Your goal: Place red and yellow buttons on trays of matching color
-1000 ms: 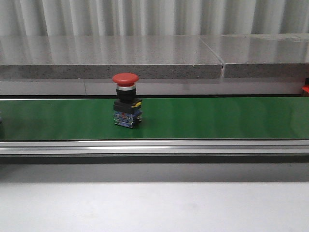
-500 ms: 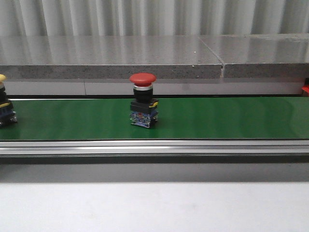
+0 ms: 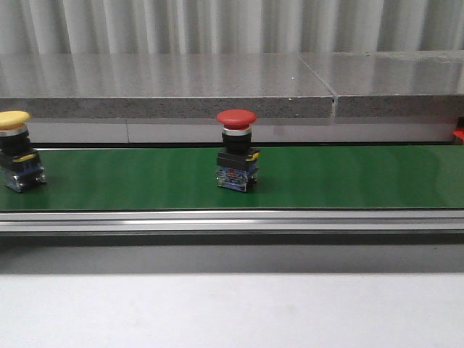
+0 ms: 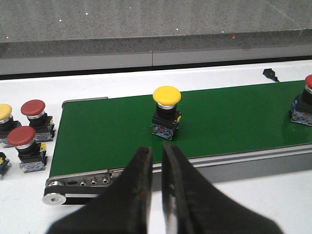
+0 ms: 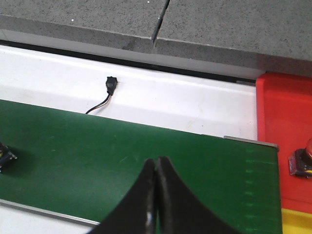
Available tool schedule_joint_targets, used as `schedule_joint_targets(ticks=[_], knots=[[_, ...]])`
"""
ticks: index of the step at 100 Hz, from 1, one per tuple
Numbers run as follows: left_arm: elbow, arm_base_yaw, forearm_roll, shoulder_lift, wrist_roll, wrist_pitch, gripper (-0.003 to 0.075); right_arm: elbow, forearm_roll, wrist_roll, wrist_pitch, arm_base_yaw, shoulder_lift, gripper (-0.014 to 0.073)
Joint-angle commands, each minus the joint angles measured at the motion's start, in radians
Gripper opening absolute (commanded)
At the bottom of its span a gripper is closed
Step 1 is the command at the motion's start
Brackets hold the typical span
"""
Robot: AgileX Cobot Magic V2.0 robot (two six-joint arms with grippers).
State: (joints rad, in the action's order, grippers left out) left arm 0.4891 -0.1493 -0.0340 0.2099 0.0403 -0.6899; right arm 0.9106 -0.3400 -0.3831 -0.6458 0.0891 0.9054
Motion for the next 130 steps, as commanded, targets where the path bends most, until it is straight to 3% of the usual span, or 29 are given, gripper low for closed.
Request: schedule_joint_targets(ticks=[1,30,37,47,55,65,72,93,130], knots=[[0.022,-0.01,-0.015,0.006,-0.001,0.076,-0.0021,0.026,-0.011,-0.006,0.064,-0.002,-0.011,-0.0092],[0.022,-0.01,-0.015,0.006,-0.001,0.076,-0.0021,0.026,-0.011,-0.006,0.053,-0.002,-0.011,-0.0085],[0.022,-0.01,-0.015,0.006,-0.001,0.076,-0.0021,0.026,-0.011,-0.006,0.033,-0.002,-0.011,-0.0043],[0.022,-0.01,-0.015,0.006,-0.001,0.076,-0.0021,0.026,-0.011,-0.006,-0.005,-0.002,-0.011,0.0128],[0.022,-0.01,-0.015,0.006,-0.001,0.076,-0.0021,0.026,-0.013,-0.006,-0.038,-0.002,-0.011,0.0358],[0.022,-0.01,-0.015,0.006,-0.001,0.076,-0.0021,0.026,-0.047,-0.006,-0.053,-0.002,-0.011,0.0565],[0.022,-0.01,-0.015,0.006,-0.001,0.076,-0.0021,0.026,-0.09,-0.006,-0.054,-0.002,-0.011,0.0638],[0.022,-0.01,-0.015,0.006,-0.001,0.076,-0.0021,0.027,-0.137,-0.026,-0.089,-0.029,0.034,0.064],[0.022,-0.01,-0.015,0.006,-0.001,0.076,-0.0021,0.027,-0.134,-0.136,-0.032,-0.253,0.297,0.064]])
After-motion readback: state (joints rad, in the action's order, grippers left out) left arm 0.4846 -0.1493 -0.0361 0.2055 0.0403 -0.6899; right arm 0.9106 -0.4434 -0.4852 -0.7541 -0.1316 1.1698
